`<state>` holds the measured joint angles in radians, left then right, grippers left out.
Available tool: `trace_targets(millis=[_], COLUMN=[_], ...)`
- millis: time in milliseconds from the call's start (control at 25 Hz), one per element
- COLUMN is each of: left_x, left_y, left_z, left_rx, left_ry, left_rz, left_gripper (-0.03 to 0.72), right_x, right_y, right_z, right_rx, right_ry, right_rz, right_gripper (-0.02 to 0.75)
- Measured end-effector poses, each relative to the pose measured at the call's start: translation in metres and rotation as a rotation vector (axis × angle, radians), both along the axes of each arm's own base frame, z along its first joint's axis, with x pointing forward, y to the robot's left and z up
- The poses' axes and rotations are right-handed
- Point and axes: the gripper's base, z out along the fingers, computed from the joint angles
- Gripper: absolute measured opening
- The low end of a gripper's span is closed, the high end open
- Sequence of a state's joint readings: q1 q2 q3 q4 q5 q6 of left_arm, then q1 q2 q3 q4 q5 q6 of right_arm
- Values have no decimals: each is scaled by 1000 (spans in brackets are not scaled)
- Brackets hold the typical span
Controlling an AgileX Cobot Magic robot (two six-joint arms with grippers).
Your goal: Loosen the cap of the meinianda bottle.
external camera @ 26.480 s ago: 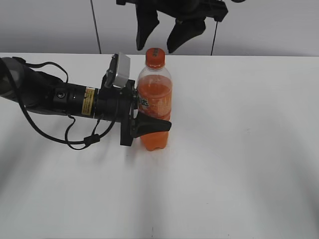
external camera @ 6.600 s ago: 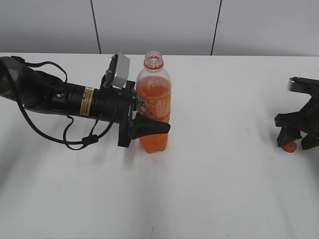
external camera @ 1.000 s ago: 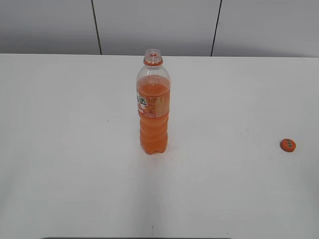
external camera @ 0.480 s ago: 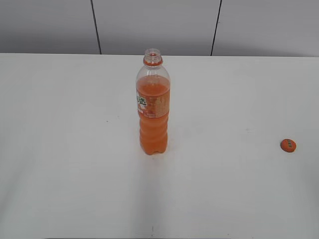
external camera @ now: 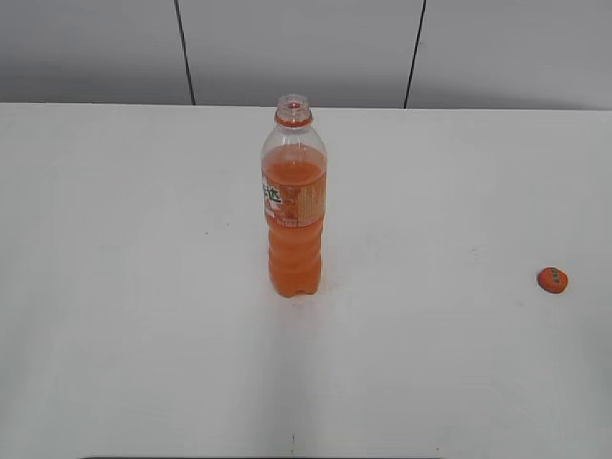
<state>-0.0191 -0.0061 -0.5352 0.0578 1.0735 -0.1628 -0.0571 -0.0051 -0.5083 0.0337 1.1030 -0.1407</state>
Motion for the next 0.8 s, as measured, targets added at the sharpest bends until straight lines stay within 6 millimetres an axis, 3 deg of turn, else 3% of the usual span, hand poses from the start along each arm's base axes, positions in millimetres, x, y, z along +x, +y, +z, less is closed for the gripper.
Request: trace_targets(millis=[800], left_x=[0], left_y=[-1], left_z=[0], left_rx=[-1], left_ry=[0], left_rz=[62], left_gripper=[591], right_x=[0], right_y=[0], right_z=[0], right_rx=[3], right_ry=[0], right_rz=[1], right_gripper=[480])
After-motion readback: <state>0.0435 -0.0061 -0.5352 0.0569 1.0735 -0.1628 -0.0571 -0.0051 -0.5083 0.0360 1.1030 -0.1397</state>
